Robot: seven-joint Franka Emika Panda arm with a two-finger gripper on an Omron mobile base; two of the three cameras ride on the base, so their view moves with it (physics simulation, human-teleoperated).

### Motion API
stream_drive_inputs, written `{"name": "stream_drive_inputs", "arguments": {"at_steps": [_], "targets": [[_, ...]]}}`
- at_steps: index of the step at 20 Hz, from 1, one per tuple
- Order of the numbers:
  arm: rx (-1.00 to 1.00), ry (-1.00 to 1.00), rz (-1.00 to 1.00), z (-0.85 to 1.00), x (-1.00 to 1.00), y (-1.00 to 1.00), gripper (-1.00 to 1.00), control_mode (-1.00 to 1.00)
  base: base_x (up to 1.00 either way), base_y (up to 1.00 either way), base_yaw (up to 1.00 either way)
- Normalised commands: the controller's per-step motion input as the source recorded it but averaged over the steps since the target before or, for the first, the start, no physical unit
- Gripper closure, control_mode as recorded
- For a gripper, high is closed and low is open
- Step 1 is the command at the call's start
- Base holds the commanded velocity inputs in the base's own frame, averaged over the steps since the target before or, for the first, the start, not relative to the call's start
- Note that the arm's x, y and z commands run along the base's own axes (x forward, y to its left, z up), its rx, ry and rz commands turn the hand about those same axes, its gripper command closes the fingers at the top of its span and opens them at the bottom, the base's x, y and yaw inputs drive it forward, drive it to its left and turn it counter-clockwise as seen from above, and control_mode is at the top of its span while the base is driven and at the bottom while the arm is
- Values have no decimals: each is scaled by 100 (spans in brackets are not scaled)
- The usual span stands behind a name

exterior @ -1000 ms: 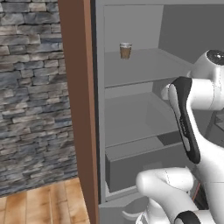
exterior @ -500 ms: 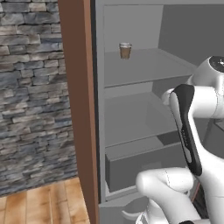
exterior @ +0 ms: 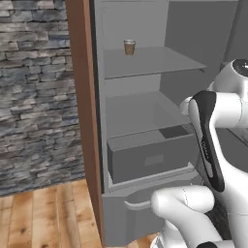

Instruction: Pick the egg and butter from the fridge and place them by the bowl for mixing.

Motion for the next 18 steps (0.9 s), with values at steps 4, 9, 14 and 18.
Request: {"name": "stream_drive_inputs", "arguments": {"at_steps": [4, 9, 14, 18], "targets": [[0, 0, 0, 0, 0, 0, 100, 100, -72, 10, 34], [0, 0, 0, 0, 0, 0, 100, 100, -71, 4, 40], [0, 0, 0, 0, 0, 0, 100, 100, -54, 0, 65], [0, 0, 0, 0, 0, 0, 100, 100, -20, 0, 99]]}}
